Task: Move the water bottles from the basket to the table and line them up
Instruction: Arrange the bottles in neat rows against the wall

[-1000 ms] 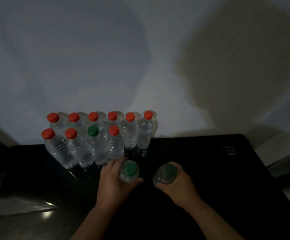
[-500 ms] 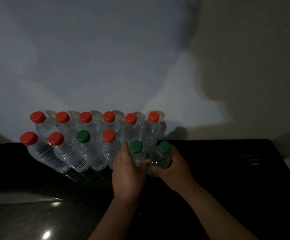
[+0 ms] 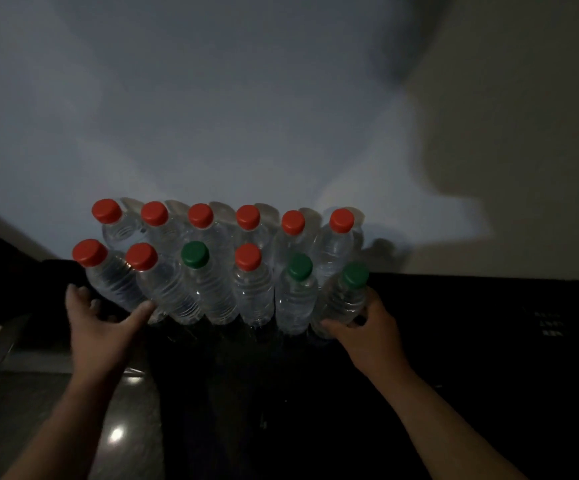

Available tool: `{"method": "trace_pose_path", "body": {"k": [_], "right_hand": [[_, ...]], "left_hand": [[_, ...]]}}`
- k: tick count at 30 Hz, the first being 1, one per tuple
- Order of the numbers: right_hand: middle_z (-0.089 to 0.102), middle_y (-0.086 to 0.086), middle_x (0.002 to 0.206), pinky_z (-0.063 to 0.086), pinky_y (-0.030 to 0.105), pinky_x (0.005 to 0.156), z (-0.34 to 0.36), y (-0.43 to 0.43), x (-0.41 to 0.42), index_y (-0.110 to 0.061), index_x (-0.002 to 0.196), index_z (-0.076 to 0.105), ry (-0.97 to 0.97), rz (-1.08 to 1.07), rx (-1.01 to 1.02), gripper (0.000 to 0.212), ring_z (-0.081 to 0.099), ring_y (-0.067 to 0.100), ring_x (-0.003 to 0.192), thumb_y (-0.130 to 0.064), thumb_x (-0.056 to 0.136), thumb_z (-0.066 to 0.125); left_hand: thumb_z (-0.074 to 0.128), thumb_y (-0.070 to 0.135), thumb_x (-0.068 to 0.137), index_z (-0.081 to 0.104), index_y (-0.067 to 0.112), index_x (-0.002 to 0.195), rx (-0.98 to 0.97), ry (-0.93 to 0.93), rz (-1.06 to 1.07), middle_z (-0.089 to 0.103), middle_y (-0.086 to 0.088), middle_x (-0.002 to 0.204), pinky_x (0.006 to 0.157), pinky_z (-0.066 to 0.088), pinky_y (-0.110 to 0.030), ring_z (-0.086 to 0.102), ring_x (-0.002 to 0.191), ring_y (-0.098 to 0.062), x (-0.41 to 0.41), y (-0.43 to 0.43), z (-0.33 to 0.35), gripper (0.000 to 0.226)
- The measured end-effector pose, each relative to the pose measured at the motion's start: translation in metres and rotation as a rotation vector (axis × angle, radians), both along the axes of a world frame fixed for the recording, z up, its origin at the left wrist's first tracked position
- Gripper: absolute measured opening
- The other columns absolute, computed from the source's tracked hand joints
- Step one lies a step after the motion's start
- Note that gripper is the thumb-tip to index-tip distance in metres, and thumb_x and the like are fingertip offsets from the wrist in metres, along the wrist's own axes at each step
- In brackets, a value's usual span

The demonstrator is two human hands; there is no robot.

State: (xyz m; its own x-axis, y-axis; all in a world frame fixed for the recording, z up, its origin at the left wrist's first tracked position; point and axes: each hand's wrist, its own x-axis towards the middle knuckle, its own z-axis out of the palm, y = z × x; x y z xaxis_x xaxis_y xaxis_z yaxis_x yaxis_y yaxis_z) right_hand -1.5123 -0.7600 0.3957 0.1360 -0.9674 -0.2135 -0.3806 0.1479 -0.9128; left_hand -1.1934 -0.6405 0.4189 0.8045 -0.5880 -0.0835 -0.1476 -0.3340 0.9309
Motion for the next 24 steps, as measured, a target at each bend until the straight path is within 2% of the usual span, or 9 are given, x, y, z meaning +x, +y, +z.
{"method": "trace_pose_path", "body": {"k": [4, 7, 9, 12, 15, 18, 19, 22, 24], "right_hand": [[0.066, -0.028, 0.098, 0.055, 0.029, 0.084, -0.012, -0.002, 0.017, -0.062, 0.100, 0.051, -0.098, -0.060, -0.011, 0.065, 0.066, 0.001, 0.096, -0.018, 0.067, 0.086], [0.064, -0.027, 0.113, 0.052, 0.019, 0.088, -0.025, 0.015, 0.027, -0.047, 0.123, 0.045, -0.086, -0.088, -0.012, 0.080, 0.062, -0.003, 0.108, -0.023, 0.060, 0.088], [0.059, -0.017, 0.127, 0.050, 0.029, 0.099, -0.033, 0.023, 0.038, -0.035, 0.138, 0.036, -0.071, -0.132, -0.016, 0.106, 0.058, 0.001, 0.117, -0.031, 0.048, 0.091], [0.060, -0.003, 0.127, 0.050, 0.040, 0.102, -0.038, 0.022, 0.057, -0.024, 0.137, 0.036, -0.063, -0.272, -0.072, 0.114, 0.060, 0.012, 0.115, -0.030, 0.038, 0.092], [0.057, -0.002, 0.130, 0.046, 0.029, 0.102, -0.038, 0.020, 0.070, -0.020, 0.135, 0.038, -0.061, -0.360, -0.088, 0.108, 0.058, 0.008, 0.115, -0.017, 0.044, 0.095], [0.054, -0.013, 0.122, 0.040, 0.006, 0.092, -0.039, 0.018, 0.076, -0.027, 0.129, 0.038, -0.088, -0.399, -0.128, 0.103, 0.054, -0.017, 0.103, -0.011, 0.045, 0.096], [0.053, -0.016, 0.120, 0.039, 0.004, 0.091, -0.040, 0.017, 0.078, -0.029, 0.130, 0.037, -0.089, -0.398, -0.128, 0.104, 0.052, -0.021, 0.102, -0.011, 0.045, 0.095], [0.052, -0.010, 0.127, 0.043, 0.022, 0.101, -0.041, 0.019, 0.075, -0.021, 0.135, 0.036, -0.067, -0.367, -0.110, 0.105, 0.055, 0.000, 0.114, -0.013, 0.048, 0.095], [0.055, -0.006, 0.132, 0.045, 0.034, 0.103, -0.043, 0.020, 0.063, -0.022, 0.138, 0.034, -0.103, -0.287, -0.060, 0.097, 0.056, 0.010, 0.118, -0.020, 0.059, 0.089]], "left_hand": [[0.085, 0.009, 0.067, 0.043, 0.022, 0.132, 0.071, -0.006, -0.195, 0.061, -0.003, 0.128, 0.092, 0.052, -0.051, 0.062, 0.113, -0.020, 0.025, -0.010, -0.022, 0.079], [0.085, 0.006, 0.066, 0.051, 0.021, 0.124, 0.021, -0.003, -0.199, 0.066, -0.006, 0.117, 0.089, 0.055, -0.051, 0.067, 0.105, -0.017, 0.026, -0.013, -0.032, 0.069], [0.083, 0.001, 0.067, 0.055, 0.030, 0.113, -0.013, -0.006, -0.187, 0.067, -0.002, 0.110, 0.084, 0.056, -0.041, 0.068, 0.098, -0.008, 0.018, -0.014, -0.033, 0.061], [0.083, 0.003, 0.068, 0.053, 0.024, 0.114, -0.034, -0.025, -0.174, 0.067, -0.001, 0.109, 0.084, 0.055, -0.038, 0.067, 0.094, -0.006, 0.010, -0.016, -0.029, 0.060], [0.084, 0.006, 0.068, 0.048, 0.022, 0.118, -0.023, -0.021, -0.166, 0.065, 0.006, 0.108, 0.083, 0.053, -0.034, 0.065, 0.093, -0.003, 0.013, -0.016, -0.032, 0.063], [0.086, 0.012, 0.066, 0.043, 0.020, 0.127, 0.013, -0.023, -0.139, 0.061, 0.003, 0.120, 0.087, 0.051, -0.035, 0.062, 0.104, -0.009, 0.014, -0.015, -0.036, 0.075], [0.086, 0.012, 0.066, 0.041, 0.019, 0.129, 0.015, -0.025, -0.135, 0.060, 0.002, 0.122, 0.089, 0.051, -0.035, 0.061, 0.105, -0.011, 0.014, -0.016, -0.036, 0.078], [0.085, 0.010, 0.067, 0.037, 0.016, 0.133, 0.023, -0.019, -0.148, 0.056, 0.005, 0.121, 0.090, 0.047, -0.034, 0.058, 0.099, -0.004, 0.013, -0.017, -0.035, 0.082], [0.083, 0.023, 0.069, 0.034, 0.018, 0.136, -0.019, 0.019, -0.190, 0.054, 0.004, 0.125, 0.092, 0.045, -0.034, 0.057, 0.102, -0.003, 0.017, -0.011, -0.037, 0.083]]}}
